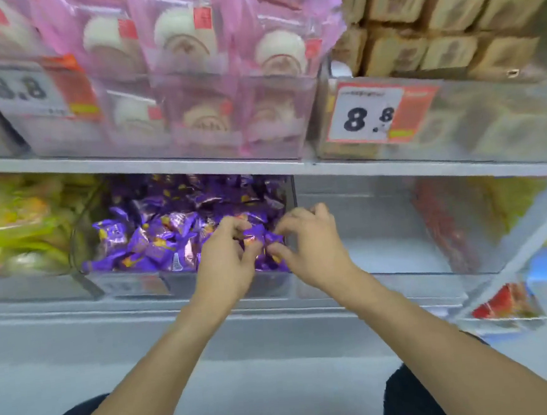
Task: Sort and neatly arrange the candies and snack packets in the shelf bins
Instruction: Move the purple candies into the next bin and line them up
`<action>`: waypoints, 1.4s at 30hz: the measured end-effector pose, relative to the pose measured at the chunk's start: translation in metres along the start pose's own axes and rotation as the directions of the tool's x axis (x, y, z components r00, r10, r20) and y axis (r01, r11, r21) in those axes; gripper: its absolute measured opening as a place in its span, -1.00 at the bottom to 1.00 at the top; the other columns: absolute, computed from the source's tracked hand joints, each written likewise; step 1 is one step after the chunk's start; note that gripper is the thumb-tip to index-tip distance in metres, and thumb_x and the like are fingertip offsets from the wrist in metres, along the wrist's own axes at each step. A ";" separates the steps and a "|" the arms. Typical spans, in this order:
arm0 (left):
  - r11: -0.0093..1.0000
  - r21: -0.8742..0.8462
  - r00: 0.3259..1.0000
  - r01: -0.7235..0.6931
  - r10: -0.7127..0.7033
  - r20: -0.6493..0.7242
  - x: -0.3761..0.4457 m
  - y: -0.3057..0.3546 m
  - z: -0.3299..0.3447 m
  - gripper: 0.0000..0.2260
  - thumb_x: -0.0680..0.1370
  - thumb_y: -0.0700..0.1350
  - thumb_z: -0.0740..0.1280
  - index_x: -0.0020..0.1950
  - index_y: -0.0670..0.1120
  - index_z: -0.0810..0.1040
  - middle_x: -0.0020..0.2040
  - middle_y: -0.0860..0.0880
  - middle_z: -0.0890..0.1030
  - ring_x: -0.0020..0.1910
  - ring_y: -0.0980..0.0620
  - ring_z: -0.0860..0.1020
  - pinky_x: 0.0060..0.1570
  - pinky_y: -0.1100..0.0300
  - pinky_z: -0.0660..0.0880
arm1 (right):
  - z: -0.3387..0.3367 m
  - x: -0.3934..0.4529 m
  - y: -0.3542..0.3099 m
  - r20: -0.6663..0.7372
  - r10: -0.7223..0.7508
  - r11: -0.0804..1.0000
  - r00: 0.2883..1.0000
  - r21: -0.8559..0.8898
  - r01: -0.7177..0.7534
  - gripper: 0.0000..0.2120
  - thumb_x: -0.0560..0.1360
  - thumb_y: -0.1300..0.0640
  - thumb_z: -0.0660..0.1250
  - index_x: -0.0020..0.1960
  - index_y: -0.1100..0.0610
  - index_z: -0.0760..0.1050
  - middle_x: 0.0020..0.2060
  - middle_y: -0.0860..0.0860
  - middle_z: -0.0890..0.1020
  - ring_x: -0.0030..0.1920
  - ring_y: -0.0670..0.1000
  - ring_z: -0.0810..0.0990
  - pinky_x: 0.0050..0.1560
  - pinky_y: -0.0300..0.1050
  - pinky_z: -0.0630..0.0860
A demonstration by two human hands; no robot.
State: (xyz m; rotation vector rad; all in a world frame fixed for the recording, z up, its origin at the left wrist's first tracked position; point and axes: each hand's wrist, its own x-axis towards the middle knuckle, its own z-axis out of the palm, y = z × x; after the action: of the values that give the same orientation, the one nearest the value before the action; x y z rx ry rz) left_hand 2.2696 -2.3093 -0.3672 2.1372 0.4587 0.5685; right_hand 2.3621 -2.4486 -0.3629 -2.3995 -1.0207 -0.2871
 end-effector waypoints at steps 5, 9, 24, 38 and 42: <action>0.991 -0.130 0.996 0.006 -0.018 -0.091 -0.011 0.013 -0.019 -0.76 0.53 -0.21 0.42 0.06 -0.04 0.40 -0.14 0.02 0.60 -0.29 0.19 0.53 -0.28 0.45 0.37 | -0.019 -0.015 -0.014 -0.142 0.067 0.942 0.988 0.336 -0.016 -0.86 0.48 0.20 0.41 0.00 0.01 0.58 -0.02 -0.12 0.66 0.13 0.04 0.50 0.19 -0.10 0.39; 0.956 -0.294 0.997 0.001 -0.023 -0.073 -0.017 0.033 -0.037 -0.79 0.56 -0.23 0.37 0.13 -0.02 0.44 0.00 0.02 0.62 -0.24 0.24 0.57 -0.15 0.39 0.48 | -0.043 -0.023 -0.027 -0.089 0.135 0.746 0.987 0.665 -0.042 -0.87 0.57 0.27 0.31 0.02 0.06 0.46 -0.10 -0.15 0.64 -0.05 -0.09 0.63 0.03 -0.14 0.54; 0.644 -0.698 0.949 0.314 -0.223 0.221 -0.014 0.052 -0.029 -0.86 0.53 -0.36 0.32 0.08 -0.27 0.55 -0.08 -0.24 0.71 -0.17 -0.14 0.68 -0.08 0.02 0.66 | -0.066 -0.047 -0.014 0.315 0.226 0.281 0.922 0.885 -0.371 -0.54 0.33 0.15 0.57 0.16 0.23 0.52 -0.18 0.14 0.66 -0.40 0.06 0.56 -0.42 -0.17 0.46; 0.492 -0.825 0.953 0.278 -0.251 0.171 -0.019 0.062 0.014 -0.86 0.46 -0.21 0.36 -0.15 -0.25 0.42 -0.16 -0.24 0.69 -0.16 -0.16 0.71 -0.12 0.13 0.65 | -0.068 -0.042 0.018 0.391 0.312 0.145 0.866 0.881 -0.450 -0.61 0.33 0.16 0.57 0.14 0.11 0.63 -0.13 0.02 0.67 -0.17 -0.03 0.56 -0.15 -0.15 0.55; 0.469 -0.847 0.960 0.248 -0.235 0.151 -0.028 0.065 0.027 -0.78 0.44 -0.23 0.46 -0.20 -0.19 0.41 -0.22 -0.21 0.68 -0.16 -0.12 0.69 -0.12 0.15 0.62 | -0.069 -0.044 0.013 0.496 0.288 -0.075 0.819 0.864 -0.497 -0.60 0.42 0.15 0.41 0.22 0.24 0.50 -0.01 0.20 0.69 -0.13 0.09 0.66 -0.32 -0.08 0.61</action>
State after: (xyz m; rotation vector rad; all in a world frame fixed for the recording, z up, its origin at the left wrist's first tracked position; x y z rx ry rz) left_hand 2.2686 -2.3784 -0.3350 1.0572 0.3458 0.4685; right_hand 2.3417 -2.5200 -0.3257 -1.1763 -0.1919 0.7047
